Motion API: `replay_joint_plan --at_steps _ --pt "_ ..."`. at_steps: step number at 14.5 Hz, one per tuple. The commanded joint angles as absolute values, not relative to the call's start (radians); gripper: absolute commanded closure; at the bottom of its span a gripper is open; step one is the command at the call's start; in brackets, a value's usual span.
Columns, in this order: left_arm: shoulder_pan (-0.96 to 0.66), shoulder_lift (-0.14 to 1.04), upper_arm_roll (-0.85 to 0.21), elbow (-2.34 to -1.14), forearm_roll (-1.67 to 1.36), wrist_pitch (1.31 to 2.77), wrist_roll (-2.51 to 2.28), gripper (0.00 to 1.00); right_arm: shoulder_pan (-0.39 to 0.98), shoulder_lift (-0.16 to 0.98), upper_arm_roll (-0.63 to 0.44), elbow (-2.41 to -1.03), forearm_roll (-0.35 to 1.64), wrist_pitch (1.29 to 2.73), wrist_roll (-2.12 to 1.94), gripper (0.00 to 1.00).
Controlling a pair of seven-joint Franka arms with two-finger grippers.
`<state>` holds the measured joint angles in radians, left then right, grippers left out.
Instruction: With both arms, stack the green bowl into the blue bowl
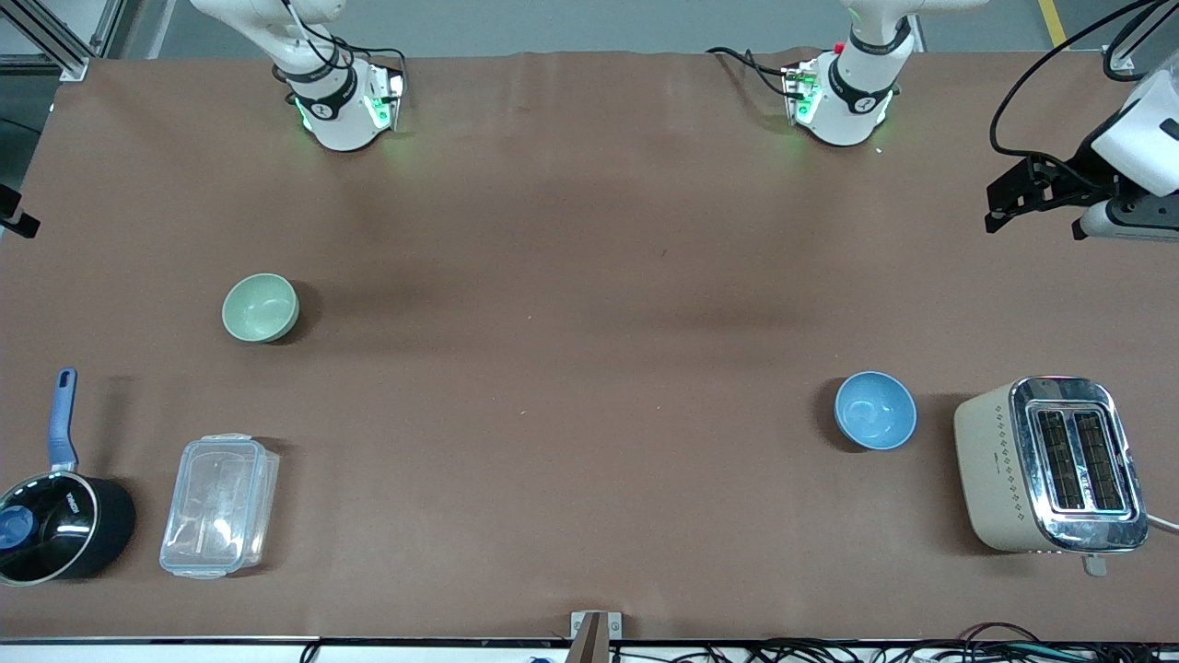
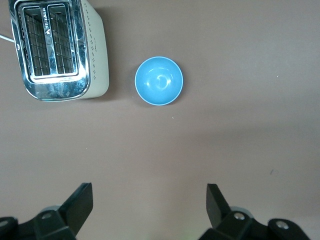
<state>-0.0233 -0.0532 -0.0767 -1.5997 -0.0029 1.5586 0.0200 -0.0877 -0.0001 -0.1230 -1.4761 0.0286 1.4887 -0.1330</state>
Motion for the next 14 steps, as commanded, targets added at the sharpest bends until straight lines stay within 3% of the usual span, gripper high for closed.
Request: replay_joint_plan --at_steps 1,9,12,14 --pt "-0.025 -0.046 -0.074 -1.575 0.0 1.537 0.025 0.0 -0.098 -0.018 -0.11 -1.494 0.025 1.489 -0.13 0.0" --pt "0.008 0.116 -0.044 -1.523 0.002 1.561 0.025 0.0 -0.098 -0.018 -0.11 -1.496 0.025 1.497 -0.13 0.0" --pt "0.008 0.173 -0.043 -1.609 0.015 1.704 0.003 0.0 -0.1 -0.017 -0.11 -1.514 0.026 1.517 -0.13 0.0" --pt "0.008 0.183 -0.043 -1.731 0.052 1.89 -0.014 0.0 -0.1 -0.014 -0.11 -1.531 0.026 1.546 -0.13 0.0"
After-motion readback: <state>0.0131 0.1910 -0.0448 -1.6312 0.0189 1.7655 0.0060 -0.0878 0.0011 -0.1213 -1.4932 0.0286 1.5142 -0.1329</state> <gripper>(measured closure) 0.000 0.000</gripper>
